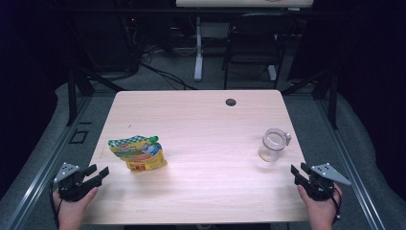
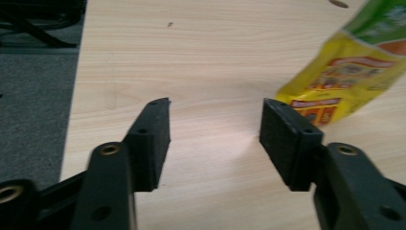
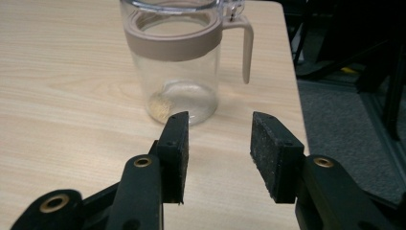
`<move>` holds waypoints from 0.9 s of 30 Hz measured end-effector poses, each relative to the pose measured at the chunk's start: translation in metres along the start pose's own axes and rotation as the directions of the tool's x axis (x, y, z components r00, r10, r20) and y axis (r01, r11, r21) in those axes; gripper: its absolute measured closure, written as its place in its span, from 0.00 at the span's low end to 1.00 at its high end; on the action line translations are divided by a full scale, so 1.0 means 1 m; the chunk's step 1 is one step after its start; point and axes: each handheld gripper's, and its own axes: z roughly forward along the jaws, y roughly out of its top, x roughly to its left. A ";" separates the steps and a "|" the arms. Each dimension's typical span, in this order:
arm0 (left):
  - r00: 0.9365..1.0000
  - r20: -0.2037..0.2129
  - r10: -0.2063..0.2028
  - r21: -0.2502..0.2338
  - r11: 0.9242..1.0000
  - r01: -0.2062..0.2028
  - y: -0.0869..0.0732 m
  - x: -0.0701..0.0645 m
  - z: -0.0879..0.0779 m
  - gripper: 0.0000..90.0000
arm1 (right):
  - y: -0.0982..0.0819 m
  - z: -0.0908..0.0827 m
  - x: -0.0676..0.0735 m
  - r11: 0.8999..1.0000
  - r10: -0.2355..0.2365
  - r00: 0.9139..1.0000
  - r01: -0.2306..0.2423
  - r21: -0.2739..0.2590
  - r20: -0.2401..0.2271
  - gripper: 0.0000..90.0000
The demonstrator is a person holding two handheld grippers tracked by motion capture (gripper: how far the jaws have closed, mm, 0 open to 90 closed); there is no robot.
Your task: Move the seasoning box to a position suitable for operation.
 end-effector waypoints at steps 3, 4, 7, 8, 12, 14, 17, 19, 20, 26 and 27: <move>0.999 0.019 0.031 0.003 1.000 -0.031 0.001 -0.005 0.002 0.57 | -0.003 0.003 -0.002 1.000 0.005 1.000 -0.005 0.018 -0.017 0.64; 0.999 0.019 0.031 0.003 1.000 -0.031 0.001 -0.005 0.002 0.57 | -0.003 0.003 -0.002 1.000 0.005 1.000 -0.005 0.018 -0.017 0.64; 0.999 0.032 0.043 0.016 0.999 -0.044 0.001 -0.008 0.006 0.57 | -0.004 0.005 -0.003 0.999 0.004 1.000 -0.003 0.031 -0.025 0.64; 0.999 0.034 0.042 0.016 0.999 -0.042 0.001 -0.010 0.007 0.57 | -0.004 0.006 -0.004 0.999 0.008 0.999 -0.006 0.031 -0.038 0.65; 0.995 0.047 0.093 0.035 0.995 -0.094 0.001 -0.014 0.010 0.57 | 0.000 0.009 -0.006 1.000 -0.008 0.999 0.009 0.028 -0.040 0.66; 0.991 0.045 0.122 0.040 0.991 -0.124 0.000 -0.016 0.011 0.57 | 0.003 0.011 -0.007 0.999 -0.009 0.999 0.010 0.031 -0.036 0.68; 0.991 0.039 0.131 0.059 0.989 -0.133 -0.002 -0.018 0.006 0.58 | 0.009 0.014 -0.008 0.998 -0.029 0.999 0.029 0.053 -0.016 0.70; 0.991 0.042 0.131 0.061 0.989 -0.133 -0.002 -0.018 0.004 0.58 | 0.012 0.015 -0.008 0.998 -0.032 0.999 0.033 0.050 -0.018 0.70; 0.991 0.042 0.128 0.051 0.990 -0.130 -0.003 -0.018 0.002 0.58 | 0.015 0.015 -0.008 0.998 -0.037 0.999 0.038 0.049 -0.020 0.70; 0.995 0.043 0.093 0.050 0.994 -0.095 -0.002 -0.016 -0.002 0.62 | 0.028 0.024 -0.011 0.996 -0.067 0.997 0.068 0.058 -0.030 0.72; 0.995 0.044 0.092 0.050 0.994 -0.094 -0.002 -0.016 -0.001 0.62 | 0.030 0.026 -0.012 0.995 -0.075 0.997 0.077 0.066 -0.026 0.72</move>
